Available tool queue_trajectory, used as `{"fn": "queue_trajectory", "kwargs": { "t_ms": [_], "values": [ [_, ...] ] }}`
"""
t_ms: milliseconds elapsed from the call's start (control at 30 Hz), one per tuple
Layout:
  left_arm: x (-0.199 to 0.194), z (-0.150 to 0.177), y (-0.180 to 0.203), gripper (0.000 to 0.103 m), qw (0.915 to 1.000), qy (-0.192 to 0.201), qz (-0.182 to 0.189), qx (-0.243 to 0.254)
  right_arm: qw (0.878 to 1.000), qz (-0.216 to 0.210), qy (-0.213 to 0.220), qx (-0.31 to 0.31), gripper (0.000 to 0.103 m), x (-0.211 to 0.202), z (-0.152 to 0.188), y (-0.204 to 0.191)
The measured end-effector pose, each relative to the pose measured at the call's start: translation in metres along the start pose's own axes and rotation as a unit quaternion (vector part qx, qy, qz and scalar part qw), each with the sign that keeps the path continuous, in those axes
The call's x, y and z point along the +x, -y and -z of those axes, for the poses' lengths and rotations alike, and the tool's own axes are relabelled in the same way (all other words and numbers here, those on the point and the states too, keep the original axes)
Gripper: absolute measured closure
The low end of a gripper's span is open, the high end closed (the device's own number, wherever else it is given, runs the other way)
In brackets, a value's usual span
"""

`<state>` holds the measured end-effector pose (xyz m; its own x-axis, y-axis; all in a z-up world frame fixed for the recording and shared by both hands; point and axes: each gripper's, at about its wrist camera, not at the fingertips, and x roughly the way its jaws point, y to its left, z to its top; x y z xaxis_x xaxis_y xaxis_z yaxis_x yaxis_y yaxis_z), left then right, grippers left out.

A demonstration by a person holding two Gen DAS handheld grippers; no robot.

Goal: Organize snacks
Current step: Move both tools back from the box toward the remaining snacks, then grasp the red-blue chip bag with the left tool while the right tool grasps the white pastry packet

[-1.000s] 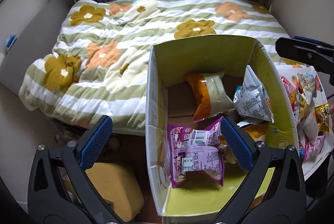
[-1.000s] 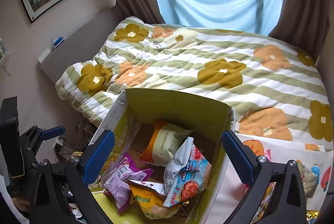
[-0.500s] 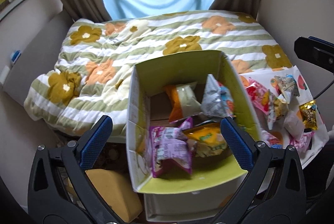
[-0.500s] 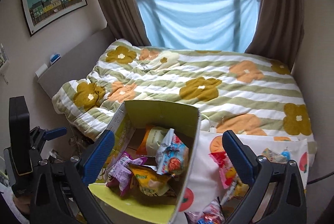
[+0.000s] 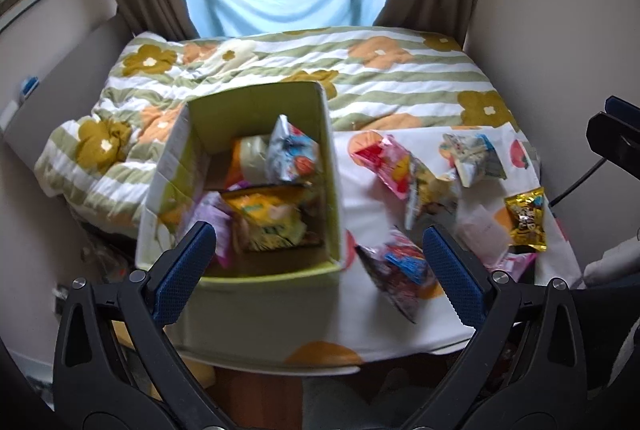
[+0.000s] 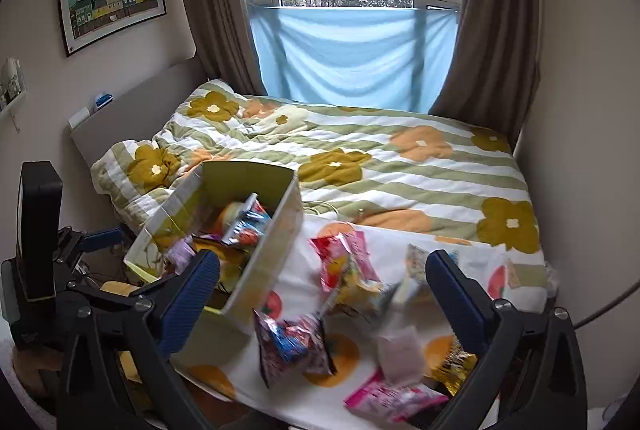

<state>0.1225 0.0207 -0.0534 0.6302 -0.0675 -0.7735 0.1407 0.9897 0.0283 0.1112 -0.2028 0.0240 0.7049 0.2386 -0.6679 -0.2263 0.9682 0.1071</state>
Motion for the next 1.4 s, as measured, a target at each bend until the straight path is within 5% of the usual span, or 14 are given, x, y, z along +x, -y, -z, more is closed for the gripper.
{"fn": "queue_trajectory", "kwargs": {
  "t_ms": [567, 767, 900, 1100, 1400],
  "values": [
    [0.034, 0.061, 0.055, 0.001, 0.9987, -0.015, 0.015, -0.045, 0.999, 0.018, -0.035, 0.035, 0.000, -0.002, 0.086, 0.075],
    [0.080, 0.083, 0.060, 0.001, 0.9970, -0.027, 0.028, -0.067, 0.998, 0.020, -0.053, 0.039, 0.000, 0.030, 0.118, 0.088],
    [0.115, 0.100, 0.063, 0.001, 0.9951, 0.003, 0.041, -0.090, 0.997, 0.015, -0.065, 0.024, 0.000, 0.060, 0.140, 0.092],
    [0.166, 0.118, 0.077, 0.001, 0.9937, -0.018, 0.044, -0.101, 0.995, 0.013, -0.103, 0.004, 0.000, 0.109, 0.165, 0.092],
    [0.194, 0.115, 0.087, 0.001, 0.9957, -0.013, 0.036, -0.084, 0.989, 0.012, -0.144, -0.036, 0.001, 0.154, 0.180, 0.091]
  ]
}}
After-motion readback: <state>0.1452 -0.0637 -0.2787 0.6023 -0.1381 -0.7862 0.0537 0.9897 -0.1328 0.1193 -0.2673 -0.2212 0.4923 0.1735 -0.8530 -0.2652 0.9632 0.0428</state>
